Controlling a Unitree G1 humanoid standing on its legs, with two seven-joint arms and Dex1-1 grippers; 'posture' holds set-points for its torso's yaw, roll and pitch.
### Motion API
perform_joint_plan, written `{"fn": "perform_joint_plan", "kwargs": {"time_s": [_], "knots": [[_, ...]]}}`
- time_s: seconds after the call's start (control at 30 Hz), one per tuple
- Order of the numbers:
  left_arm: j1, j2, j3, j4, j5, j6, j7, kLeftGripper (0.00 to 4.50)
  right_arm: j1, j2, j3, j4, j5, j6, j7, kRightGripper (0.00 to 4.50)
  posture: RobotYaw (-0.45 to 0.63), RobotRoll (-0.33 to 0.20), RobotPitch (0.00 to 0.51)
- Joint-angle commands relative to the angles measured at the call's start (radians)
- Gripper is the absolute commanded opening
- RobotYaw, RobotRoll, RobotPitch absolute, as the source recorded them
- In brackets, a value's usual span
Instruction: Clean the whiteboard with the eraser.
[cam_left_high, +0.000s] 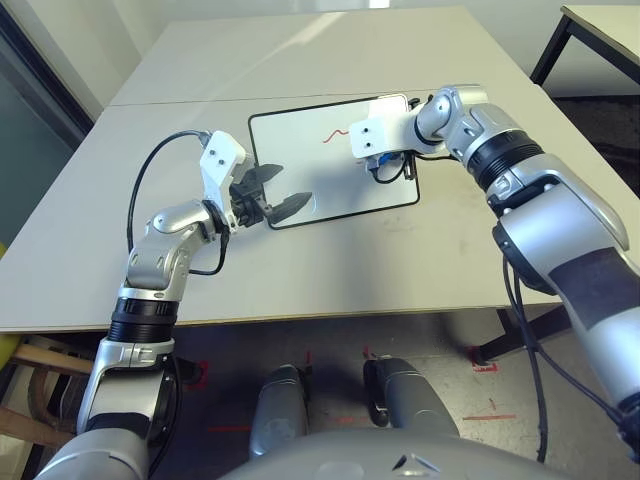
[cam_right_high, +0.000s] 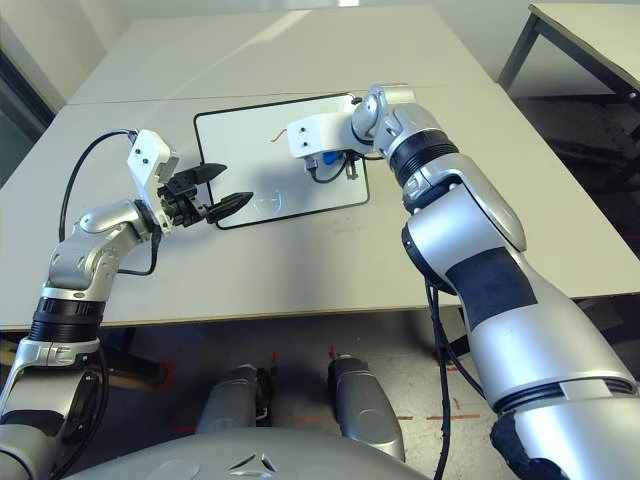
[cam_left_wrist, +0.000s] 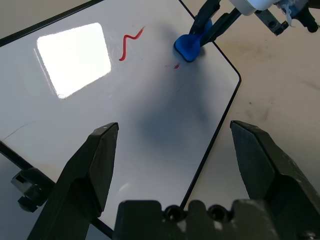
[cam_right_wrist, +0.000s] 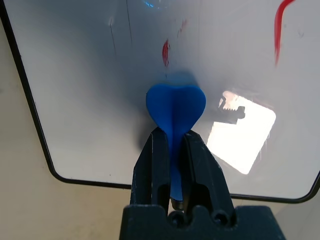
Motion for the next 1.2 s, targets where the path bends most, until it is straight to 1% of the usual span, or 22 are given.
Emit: {"fn": "perform_joint_plan", "kwargs": {"time_s": [0.03, 0.2, 0.3, 0.47, 0.6, 0.8, 1.0, 1.2], "knots": [[-0.004, 0.004, -0.011, -0.007, 0.007, 0.007, -0.003, 4.5, 0.008, 0.042, -0.008, -0.015, 0.017, 0.013, -0.009, 0.09, -0.06, 0.0, 0.077], [-0.002, 0.003, -0.009, -0.016, 0.005, 0.012, 0.0, 4.5, 0.006, 0.077, -0.012, -0.026, 0.025, 0.031, -0.012, 0.09, -0.05, 0.0, 0.076], [0.002, 0.005, -0.006, -0.022, 0.004, 0.015, 0.003, 4.5, 0.008, 0.081, -0.01, -0.028, 0.021, 0.027, -0.009, 0.09, -0.04, 0.0, 0.076], [0.006, 0.007, -0.001, -0.027, 0.002, 0.02, 0.005, 4.5, -0.007, 0.058, -0.013, -0.018, 0.02, 0.017, -0.003, 0.09, -0.04, 0.0, 0.076], [-0.005, 0.022, 0.013, -0.007, 0.005, 0.014, 0.001, 4.5, -0.062, 0.004, -0.03, -0.008, 0.033, -0.009, 0.041, 0.09, -0.05, 0.0, 0.072], [-0.025, 0.042, 0.022, 0.017, 0.01, 0.005, -0.005, 4.5, -0.121, -0.031, -0.047, 0.007, 0.049, -0.035, 0.07, 0.09, -0.06, 0.0, 0.07], [-0.036, 0.058, 0.026, 0.028, 0.015, -0.006, 0.0, 4.5, -0.156, -0.043, -0.049, 0.037, 0.043, -0.036, 0.026, 0.09, -0.06, 0.0, 0.069], [-0.044, 0.076, 0.038, 0.033, 0.018, -0.012, 0.005, 4.5, -0.159, -0.038, -0.031, 0.073, 0.016, -0.028, -0.031, 0.09, -0.05, 0.0, 0.072]]}}
